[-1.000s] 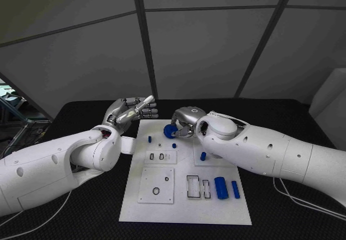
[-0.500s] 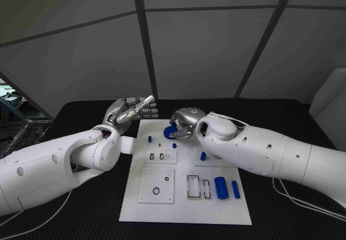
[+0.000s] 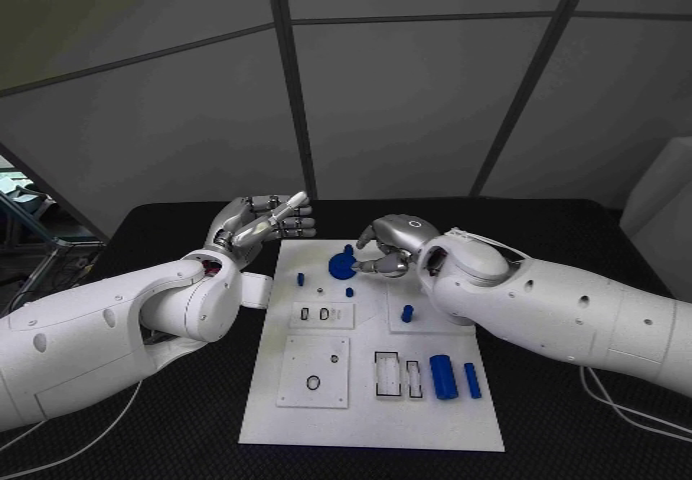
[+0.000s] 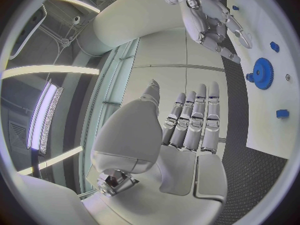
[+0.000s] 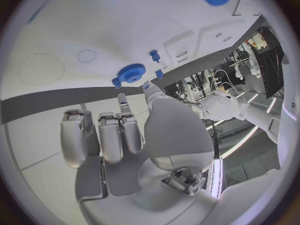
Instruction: Assemble the parts on the task board
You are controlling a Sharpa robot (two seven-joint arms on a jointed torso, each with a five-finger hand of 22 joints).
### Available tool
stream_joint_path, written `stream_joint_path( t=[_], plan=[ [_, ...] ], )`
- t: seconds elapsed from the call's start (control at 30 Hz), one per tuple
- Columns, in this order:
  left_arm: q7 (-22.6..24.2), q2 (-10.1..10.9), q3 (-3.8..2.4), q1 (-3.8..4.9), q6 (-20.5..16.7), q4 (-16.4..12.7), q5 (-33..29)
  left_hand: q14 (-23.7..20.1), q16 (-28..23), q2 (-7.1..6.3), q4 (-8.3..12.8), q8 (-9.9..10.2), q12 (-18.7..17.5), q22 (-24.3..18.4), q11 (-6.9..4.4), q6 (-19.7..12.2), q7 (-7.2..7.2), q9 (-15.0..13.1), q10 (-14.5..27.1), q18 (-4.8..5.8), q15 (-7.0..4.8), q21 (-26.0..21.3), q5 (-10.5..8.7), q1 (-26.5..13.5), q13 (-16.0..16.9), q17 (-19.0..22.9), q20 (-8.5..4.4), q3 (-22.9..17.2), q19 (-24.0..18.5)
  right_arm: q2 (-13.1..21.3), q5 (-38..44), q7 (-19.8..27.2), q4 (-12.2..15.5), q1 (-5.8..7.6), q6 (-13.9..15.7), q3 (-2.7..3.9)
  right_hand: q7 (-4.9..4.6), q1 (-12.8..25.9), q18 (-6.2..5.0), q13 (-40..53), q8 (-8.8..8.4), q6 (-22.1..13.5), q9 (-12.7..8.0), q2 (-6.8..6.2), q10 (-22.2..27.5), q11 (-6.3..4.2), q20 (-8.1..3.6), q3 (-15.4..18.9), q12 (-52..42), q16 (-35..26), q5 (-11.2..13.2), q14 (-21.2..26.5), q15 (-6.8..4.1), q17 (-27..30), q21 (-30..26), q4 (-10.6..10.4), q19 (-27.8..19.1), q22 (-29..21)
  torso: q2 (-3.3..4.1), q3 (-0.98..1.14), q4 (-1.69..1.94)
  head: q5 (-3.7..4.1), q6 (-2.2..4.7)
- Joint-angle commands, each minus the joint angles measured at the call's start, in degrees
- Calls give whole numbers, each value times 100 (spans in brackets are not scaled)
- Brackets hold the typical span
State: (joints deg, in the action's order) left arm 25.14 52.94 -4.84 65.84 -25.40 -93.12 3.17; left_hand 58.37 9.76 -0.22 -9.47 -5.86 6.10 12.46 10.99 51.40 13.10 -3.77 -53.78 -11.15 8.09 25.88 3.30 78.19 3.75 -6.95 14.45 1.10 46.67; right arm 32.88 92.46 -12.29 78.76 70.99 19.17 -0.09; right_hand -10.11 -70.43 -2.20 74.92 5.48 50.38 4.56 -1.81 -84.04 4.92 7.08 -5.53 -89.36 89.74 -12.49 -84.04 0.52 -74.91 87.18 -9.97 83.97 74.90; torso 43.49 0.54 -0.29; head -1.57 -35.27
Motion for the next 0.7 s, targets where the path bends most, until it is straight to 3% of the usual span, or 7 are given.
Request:
stream_joint_path(
  t=[0.03,0.17,0.33,0.47,0.53,0.57,0.7],
  plan=[
    [27,21,-6,10,73,15,32,22,-21,32,14,29,-19,7,10,29,68,2,-3,82,26,36,2,-19,-9,-7,-4,9,-50,383,-702,538,267,14,494,13,12,-190,61,1375,27,70,11,-24,-502,38,-11,-23,53,26,6,-596,1,-1509,-15,141,116,829,-13,5,-33,-9,21],
    [38,43,-5,10,71,48,32,25,-23,36,17,29,-18,8,8,35,65,1,-10,81,25,38,2,-17,-7,-9,-4,10,-52,968,-1702,1175,512,17,390,21,26,-381,5,1237,20,115,2,-88,-398,20,-23,-10,180,21,223,-592,-7,-1492,-132,277,-66,584,-34,30,-83,-26,35],
    [46,35,-4,8,80,96,32,51,-40,64,45,20,28,18,-19,109,47,-7,-138,78,12,60,2,-9,10,-26,-7,28,-68,1584,-2525,1696,617,22,238,29,52,-609,-28,1171,1,142,-10,-167,-343,-4,-30,36,247,-13,115,-569,-18,-1396,-208,459,-174,441,-57,69,-130,-26,49],
    [46,12,-4,7,101,115,32,75,-52,86,62,16,70,26,-41,170,33,-10,-261,74,-1,79,1,-11,23,-42,-14,48,-80,1786,-2685,1853,531,24,119,30,80,-709,-38,1146,8,187,-9,-197,-322,-27,-45,61,272,-24,87,-562,-38,-1369,-233,541,-204,399,-61,91,-148,-31,64],
    [43,-5,-4,6,116,128,32,90,-58,100,72,13,97,31,-54,209,28,-11,-341,73,-9,90,2,-11,31,-51,-18,60,-87,1850,-2672,1919,449,23,43,30,94,-751,-41,1136,7,203,-10,-204,-313,-40,-53,71,283,-29,76,-559,-48,-1357,-241,574,-213,387,-52,84,-133,12,76],
    [42,-16,-3,6,124,135,32,95,-60,105,75,12,103,32,-57,220,26,-11,-362,73,-11,93,2,-11,33,-54,-19,63,-89,1873,-2641,1947,398,23,6,30,100,-768,-42,1133,6,207,-11,-207,-310,-45,-56,74,287,-30,73,-559,-52,-1354,-245,587,-218,380,-51,93,-137,22,80],
    [37,-55,-3,2,152,159,32,108,-64,115,85,12,117,36,-66,249,20,-11,-413,73,-16,101,2,-8,37,-62,-22,72,-96,1892,-2518,2014,192,21,-104,29,117,-828,-44,1126,-7,207,-17,-222,-304,-62,-70,88,295,-31,68,-558,-66,-1353,-251,634,-222,374,-45,79,-118,115,86]
  ],
)
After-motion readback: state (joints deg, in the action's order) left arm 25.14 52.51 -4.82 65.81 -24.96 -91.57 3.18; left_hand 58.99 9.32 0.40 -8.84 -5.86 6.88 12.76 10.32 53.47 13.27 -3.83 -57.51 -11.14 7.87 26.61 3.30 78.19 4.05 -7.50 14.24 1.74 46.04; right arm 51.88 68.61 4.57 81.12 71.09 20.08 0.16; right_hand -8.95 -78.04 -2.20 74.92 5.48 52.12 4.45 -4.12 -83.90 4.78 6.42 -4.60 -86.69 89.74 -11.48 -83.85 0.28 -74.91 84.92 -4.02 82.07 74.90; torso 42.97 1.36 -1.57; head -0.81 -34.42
